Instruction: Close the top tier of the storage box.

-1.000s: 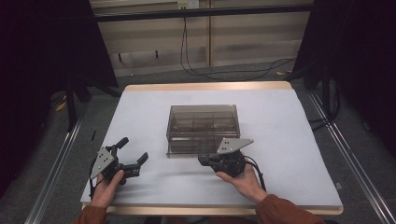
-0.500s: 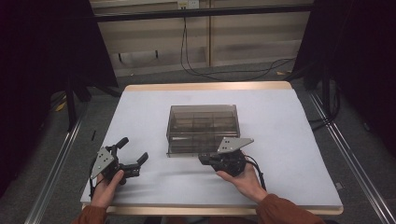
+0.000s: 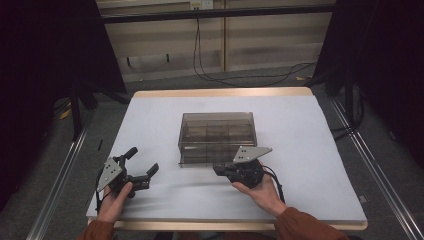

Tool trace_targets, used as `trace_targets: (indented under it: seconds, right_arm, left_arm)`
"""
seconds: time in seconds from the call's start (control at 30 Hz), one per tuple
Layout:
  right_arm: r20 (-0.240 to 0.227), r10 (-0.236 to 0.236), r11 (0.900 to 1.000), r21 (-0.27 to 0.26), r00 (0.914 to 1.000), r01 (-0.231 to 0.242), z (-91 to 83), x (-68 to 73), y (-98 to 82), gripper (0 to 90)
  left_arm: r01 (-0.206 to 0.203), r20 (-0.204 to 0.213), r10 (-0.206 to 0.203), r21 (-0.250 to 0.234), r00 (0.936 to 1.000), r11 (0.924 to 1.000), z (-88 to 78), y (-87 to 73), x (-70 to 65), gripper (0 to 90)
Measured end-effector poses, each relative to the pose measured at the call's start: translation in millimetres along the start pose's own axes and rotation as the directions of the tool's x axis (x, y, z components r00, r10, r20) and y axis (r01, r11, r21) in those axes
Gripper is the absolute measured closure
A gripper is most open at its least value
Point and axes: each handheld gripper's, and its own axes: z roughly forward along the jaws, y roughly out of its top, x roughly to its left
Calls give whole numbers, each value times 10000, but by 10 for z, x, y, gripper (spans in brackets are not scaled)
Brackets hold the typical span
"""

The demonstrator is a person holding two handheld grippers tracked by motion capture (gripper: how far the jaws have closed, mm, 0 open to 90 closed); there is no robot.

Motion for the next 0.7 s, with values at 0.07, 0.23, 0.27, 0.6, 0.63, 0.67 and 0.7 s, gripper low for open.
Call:
trace_targets:
  seconds: [0.07, 0.23, 0.27, 0.6, 0.63, 0.67, 0.7]
  right_arm:
    - [-3, 12, 10000, -6, 10000, -12, 9, -5, 5, 900]
    - [-17, 52, 10000, -48, 10000, -52, 38, -8, 23, 900]
    - [14, 11, 10000, -71, 10000, -11, 43, -12, 27, 900]
    - [83, 67, 10000, -56, 9999, -66, 60, -35, 37, 900]
    - [83, 53, 10000, -49, 10000, -52, 61, -37, 36, 900]
    - [91, 51, 10000, -53, 9999, -51, 61, -37, 36, 900]
    - [96, 46, 10000, -53, 9999, -46, 60, -37, 36, 900]
  left_arm:
    - [3, 0, -3, 0, 10000, 10000, 0, 0, 0, 16]
    - [-4, 23, 4, 8, 10000, 10000, 0, 0, 2, 16]
    - [-4, 23, 4, 7, 10000, 10000, 1, 0, 2, 16]
    - [-1, 22, 1, 7, 10000, 10000, 0, 0, 1, 16]
    - [-6, 23, 6, 9, 10000, 10000, 0, 0, 2, 16]
    - [11, 2, -11, 4, 10000, 10000, 0, 0, 0, 16]
    - [-6, 25, 6, 5, 10000, 10000, 0, 0, 1, 16]
